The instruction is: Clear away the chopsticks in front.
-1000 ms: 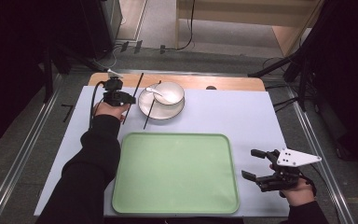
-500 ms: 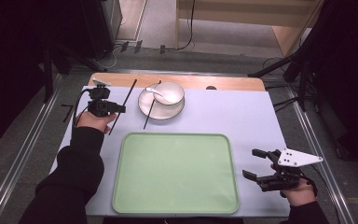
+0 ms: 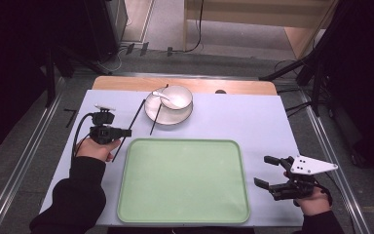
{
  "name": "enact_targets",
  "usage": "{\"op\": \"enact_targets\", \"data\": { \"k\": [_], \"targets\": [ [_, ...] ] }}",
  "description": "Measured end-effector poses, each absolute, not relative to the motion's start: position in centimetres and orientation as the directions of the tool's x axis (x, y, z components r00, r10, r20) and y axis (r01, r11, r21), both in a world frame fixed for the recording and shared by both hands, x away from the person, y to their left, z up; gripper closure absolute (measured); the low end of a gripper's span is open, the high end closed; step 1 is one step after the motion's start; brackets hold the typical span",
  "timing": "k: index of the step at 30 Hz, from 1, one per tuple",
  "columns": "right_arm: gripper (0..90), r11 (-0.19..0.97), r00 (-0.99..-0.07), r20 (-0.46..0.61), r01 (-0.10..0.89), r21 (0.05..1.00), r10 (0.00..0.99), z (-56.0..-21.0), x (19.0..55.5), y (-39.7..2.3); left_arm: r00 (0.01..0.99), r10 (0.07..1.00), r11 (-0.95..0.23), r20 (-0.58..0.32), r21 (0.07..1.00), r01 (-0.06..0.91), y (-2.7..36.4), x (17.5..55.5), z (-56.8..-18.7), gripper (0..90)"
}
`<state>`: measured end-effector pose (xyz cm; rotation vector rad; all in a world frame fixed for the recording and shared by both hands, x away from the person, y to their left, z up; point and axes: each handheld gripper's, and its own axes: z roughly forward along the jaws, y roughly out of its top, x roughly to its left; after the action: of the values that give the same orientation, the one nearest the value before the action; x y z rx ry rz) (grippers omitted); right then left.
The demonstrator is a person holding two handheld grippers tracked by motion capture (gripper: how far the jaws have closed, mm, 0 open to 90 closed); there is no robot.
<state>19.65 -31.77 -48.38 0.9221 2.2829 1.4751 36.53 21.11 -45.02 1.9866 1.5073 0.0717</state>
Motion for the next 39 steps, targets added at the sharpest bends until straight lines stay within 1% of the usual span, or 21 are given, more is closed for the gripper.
{"op": "enact_targets", "data": {
  "k": [7,11,13,15,23,27,33,36,39],
  "targets": [
    [16.4,0.292,-0.760,0.100,0.363,0.885,0.643,-48.3,19.6,-31.7,0.346,0.883,-0.143,-0.317,0.520,0.842,21.0,33.6,-46.7,86.8],
    [16.4,0.305,-0.767,0.090,0.357,0.883,0.636,-48.3,19.6,-31.6,0.345,0.878,-0.144,-0.331,0.506,0.851,21.0,32.4,-47.1,86.7],
    [16.4,0.309,-0.766,0.087,0.356,0.882,0.637,-48.3,19.6,-31.6,0.339,0.878,-0.141,-0.339,0.494,0.858,21.1,31.1,-47.3,86.7],
    [16.4,0.309,-0.767,0.085,0.355,0.882,0.636,-48.3,19.6,-31.6,0.322,0.873,-0.117,-0.367,0.483,0.868,21.4,30.4,-47.4,86.7],
    [16.4,0.319,-0.772,0.081,0.353,0.880,0.630,-48.3,19.6,-31.4,0.302,0.881,-0.114,-0.365,0.454,0.884,21.7,27.5,-47.8,86.5],
    [16.4,0.322,-0.773,0.078,0.351,0.879,0.629,-48.3,19.7,-31.3,0.291,0.880,-0.117,-0.375,0.424,0.898,21.3,26.4,-48.5,86.5],
    [16.4,0.325,-0.775,0.078,0.352,0.878,0.628,-48.3,19.7,-31.3,0.268,0.877,-0.109,-0.400,0.377,0.920,20.8,25.9,-49.5,86.5],
    [16.4,0.327,-0.776,0.077,0.351,0.877,0.625,-48.3,19.7,-31.2,0.270,0.875,-0.113,-0.401,0.374,0.921,20.4,25.8,-49.7,86.4],
    [16.4,0.330,-0.778,0.076,0.350,0.877,0.624,-48.4,19.8,-31.2,0.304,0.871,-0.156,-0.385,0.371,0.916,19.0,25.7,-50.2,86.3]
  ]
}}
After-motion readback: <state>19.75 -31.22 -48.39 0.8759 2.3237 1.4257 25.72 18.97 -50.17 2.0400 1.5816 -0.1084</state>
